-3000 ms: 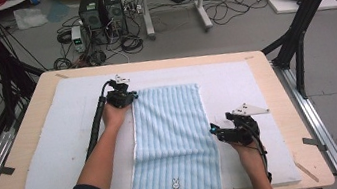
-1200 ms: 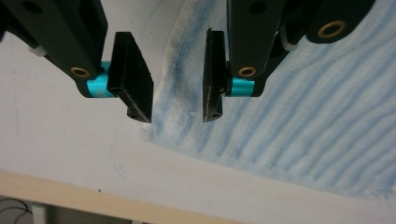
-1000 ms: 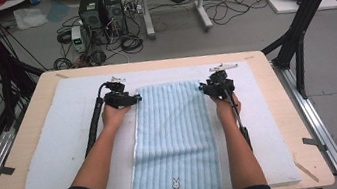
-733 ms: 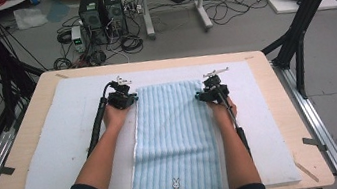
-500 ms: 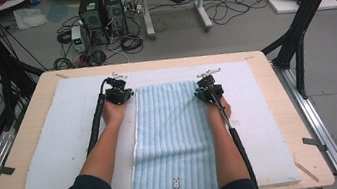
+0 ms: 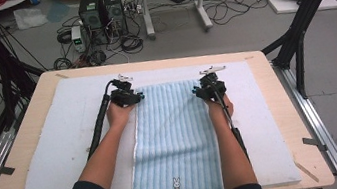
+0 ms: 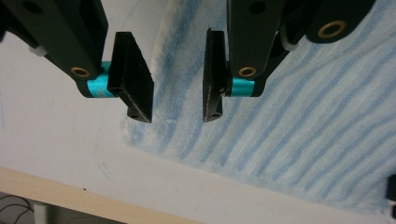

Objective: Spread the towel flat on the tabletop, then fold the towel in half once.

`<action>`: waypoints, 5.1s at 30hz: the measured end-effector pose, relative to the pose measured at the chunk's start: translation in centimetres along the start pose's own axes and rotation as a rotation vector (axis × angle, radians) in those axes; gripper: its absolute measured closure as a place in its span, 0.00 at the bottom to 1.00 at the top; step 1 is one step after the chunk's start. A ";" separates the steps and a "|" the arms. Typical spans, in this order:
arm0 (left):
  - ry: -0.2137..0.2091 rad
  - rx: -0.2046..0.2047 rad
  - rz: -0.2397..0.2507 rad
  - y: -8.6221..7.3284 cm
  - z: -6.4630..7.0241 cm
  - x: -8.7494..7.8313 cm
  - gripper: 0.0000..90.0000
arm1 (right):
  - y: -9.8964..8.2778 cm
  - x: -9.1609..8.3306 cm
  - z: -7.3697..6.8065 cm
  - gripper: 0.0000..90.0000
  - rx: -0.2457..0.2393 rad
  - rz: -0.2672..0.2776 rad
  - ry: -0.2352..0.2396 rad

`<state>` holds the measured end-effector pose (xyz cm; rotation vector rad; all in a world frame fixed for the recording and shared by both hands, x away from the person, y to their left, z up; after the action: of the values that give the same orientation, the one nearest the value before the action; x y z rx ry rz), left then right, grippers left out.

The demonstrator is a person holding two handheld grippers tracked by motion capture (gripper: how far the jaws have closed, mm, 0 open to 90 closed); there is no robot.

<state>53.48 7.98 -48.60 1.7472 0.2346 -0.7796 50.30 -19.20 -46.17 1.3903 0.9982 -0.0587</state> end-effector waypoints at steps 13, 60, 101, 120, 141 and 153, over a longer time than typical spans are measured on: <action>0.075 -0.160 0.055 0.7 -3.0 0.9 0.60 | -1.4 -1.4 0.2 0.68 0.026 0.022 0.030; -0.027 -0.220 0.037 -1.8 -3.4 -2.6 0.48 | -3.8 -0.3 -1.4 0.93 0.038 -0.059 0.097; -0.074 -0.227 0.064 -5.1 -0.6 -7.5 0.50 | -6.1 -4.7 -3.0 0.71 -0.001 -0.036 0.064; -0.313 -0.101 0.413 -4.1 -2.5 -13.6 0.24 | -6.5 -12.8 -0.8 0.11 -0.124 0.152 0.076; -0.260 -0.186 0.380 -3.8 -3.6 -14.9 0.19 | -6.1 -13.5 -1.4 0.11 -0.088 0.182 0.132; -0.247 -0.199 0.352 -2.2 -4.0 -13.6 0.19 | -6.1 -13.2 -1.5 0.11 -0.079 0.172 0.153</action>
<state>43.50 15.52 -41.51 1.4360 -0.1555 -0.6790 37.96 -26.11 -42.68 1.4183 0.9917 0.2163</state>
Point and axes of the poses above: each handheld gripper's, and its own axes: x roughly forward along the jaws, y roughly out of its top, z roughly to its right, the point moved 6 cm from there along x, roughly forward along the jaws, and after that the axes turned 13 degrees about y, right-handed, at the moved point
